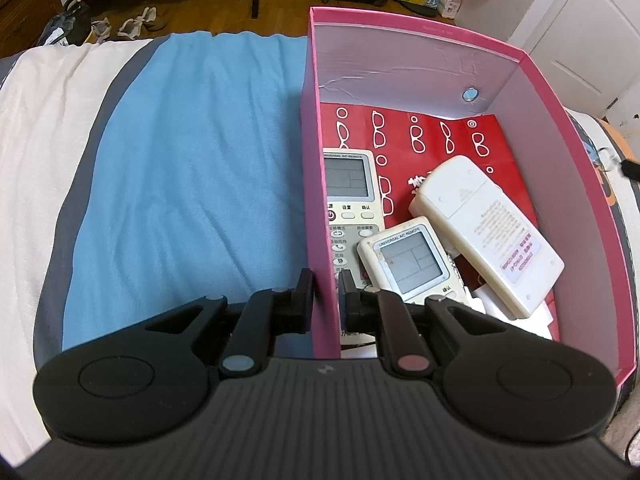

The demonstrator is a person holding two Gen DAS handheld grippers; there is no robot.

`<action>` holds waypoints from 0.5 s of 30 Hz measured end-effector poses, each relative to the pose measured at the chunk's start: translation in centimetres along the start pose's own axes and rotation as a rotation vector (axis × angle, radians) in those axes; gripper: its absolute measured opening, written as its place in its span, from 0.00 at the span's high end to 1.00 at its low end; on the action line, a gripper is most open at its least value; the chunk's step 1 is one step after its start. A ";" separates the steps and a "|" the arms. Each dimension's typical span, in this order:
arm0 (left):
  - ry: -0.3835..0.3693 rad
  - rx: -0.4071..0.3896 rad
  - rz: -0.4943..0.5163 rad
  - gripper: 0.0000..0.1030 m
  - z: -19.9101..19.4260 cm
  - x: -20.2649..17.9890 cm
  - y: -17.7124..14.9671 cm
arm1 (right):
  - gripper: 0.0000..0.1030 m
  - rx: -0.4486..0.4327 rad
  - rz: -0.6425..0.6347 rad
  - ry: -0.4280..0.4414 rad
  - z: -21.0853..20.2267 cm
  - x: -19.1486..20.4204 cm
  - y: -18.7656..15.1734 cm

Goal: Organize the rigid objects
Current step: 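Grasp the keys with the white tag on the bed with the right tool, then carry the keys into the pink box and open the right tool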

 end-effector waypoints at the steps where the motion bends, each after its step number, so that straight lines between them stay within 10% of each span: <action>1: 0.004 0.000 0.008 0.89 0.0 -0.1 0.0 | 0.77 -0.019 -0.001 0.002 -0.6 0.3 0.2; 9: 0.017 -0.001 0.013 0.90 0.0 -0.2 -0.2 | 0.77 -0.132 -0.033 0.015 -4.7 2.9 1.6; 15: 0.006 -0.001 -0.009 0.92 -0.2 0.2 -0.1 | 0.77 -0.174 -0.028 0.181 -6.5 6.6 2.6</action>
Point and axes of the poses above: each gripper's, at about its wrist camera, not at the fingertips, and z roughly the way its jaws point, x to its left, y to its top, the point moved 3 cm from there along z, roughly the way its jaws point, and after that the axes turned 1 degree about -x, right-handed, at the moved point
